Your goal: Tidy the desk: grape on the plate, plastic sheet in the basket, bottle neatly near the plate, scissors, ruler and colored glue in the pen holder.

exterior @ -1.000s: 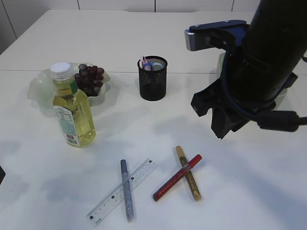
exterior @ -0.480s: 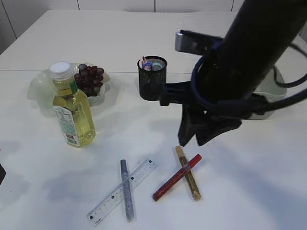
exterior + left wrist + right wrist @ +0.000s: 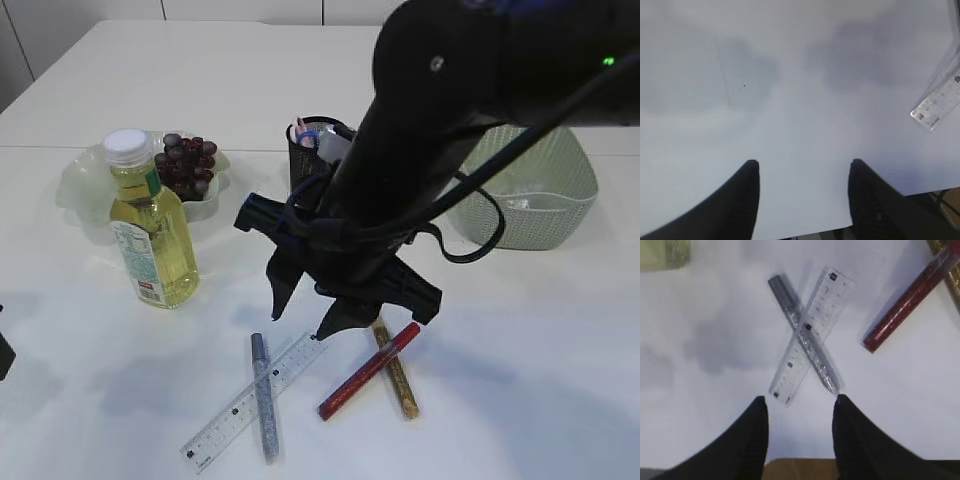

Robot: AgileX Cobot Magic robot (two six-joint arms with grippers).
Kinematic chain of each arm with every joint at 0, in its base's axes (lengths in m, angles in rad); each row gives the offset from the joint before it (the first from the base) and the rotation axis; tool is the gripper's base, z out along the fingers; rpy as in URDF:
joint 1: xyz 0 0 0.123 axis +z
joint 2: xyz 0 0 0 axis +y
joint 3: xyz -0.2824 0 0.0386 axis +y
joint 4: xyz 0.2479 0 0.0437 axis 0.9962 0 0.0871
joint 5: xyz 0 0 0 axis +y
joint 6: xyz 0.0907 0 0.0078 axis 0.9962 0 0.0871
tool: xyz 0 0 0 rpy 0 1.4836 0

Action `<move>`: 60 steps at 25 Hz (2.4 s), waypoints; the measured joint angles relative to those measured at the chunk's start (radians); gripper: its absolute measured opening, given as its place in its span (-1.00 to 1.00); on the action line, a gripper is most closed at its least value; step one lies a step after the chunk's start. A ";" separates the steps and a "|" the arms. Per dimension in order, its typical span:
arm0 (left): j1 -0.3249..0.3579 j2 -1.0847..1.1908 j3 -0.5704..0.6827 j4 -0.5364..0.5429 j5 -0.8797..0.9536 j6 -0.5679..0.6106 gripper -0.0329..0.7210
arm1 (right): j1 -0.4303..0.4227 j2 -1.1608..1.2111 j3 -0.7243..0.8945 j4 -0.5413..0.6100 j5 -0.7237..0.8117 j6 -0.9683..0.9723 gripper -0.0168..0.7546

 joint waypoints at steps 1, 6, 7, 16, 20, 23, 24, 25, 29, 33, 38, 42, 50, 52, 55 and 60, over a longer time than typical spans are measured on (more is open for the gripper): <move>0.000 0.000 0.000 0.000 -0.003 0.000 0.19 | 0.015 0.009 0.000 -0.037 -0.014 0.068 -0.06; 0.000 0.000 0.000 0.000 -0.004 0.000 0.19 | 0.058 0.059 0.000 -0.198 -0.069 0.339 -0.06; 0.000 0.000 0.000 0.000 -0.004 0.000 0.19 | 0.057 0.073 0.000 -0.210 -0.071 0.362 -0.06; 0.000 0.000 0.000 0.000 -0.006 0.000 0.19 | 0.057 0.167 -0.069 -0.234 -0.090 0.420 0.07; 0.000 0.000 0.000 0.000 -0.006 0.000 0.19 | 0.057 0.221 -0.168 -0.253 -0.064 0.425 0.17; 0.000 0.000 0.000 0.000 -0.006 0.000 0.19 | 0.057 0.264 -0.228 -0.280 0.020 0.425 0.18; 0.000 0.000 0.000 0.000 -0.006 0.000 0.19 | 0.057 0.275 -0.240 -0.287 0.038 0.425 0.18; 0.000 0.000 0.000 0.000 -0.006 0.000 0.19 | 0.057 0.285 -0.248 -0.293 0.046 0.425 0.18; 0.000 0.000 0.000 0.000 -0.006 0.000 0.19 | 0.057 0.309 -0.255 -0.293 0.064 0.436 0.18; 0.000 0.000 0.000 0.000 -0.006 0.000 0.19 | 0.057 0.329 -0.257 -0.293 0.082 0.450 0.18; 0.000 0.000 0.000 0.000 -0.006 0.000 0.19 | 0.057 0.345 -0.257 -0.293 0.089 0.463 0.18; 0.000 0.000 0.000 0.000 -0.006 0.000 0.19 | 0.057 0.359 -0.257 -0.293 0.089 0.479 0.18; 0.000 0.000 0.000 0.000 -0.006 0.000 0.19 | 0.057 0.379 -0.257 -0.293 0.093 0.500 0.18; 0.000 0.000 0.000 0.000 -0.004 0.000 0.19 | 0.057 0.386 -0.257 -0.293 0.093 0.504 0.18; 0.000 0.000 0.000 0.000 -0.004 0.000 0.19 | 0.057 0.395 -0.257 -0.293 0.093 0.515 0.18; 0.000 0.000 0.000 -0.003 -0.004 0.000 0.19 | 0.057 0.414 -0.257 -0.293 0.085 0.524 0.18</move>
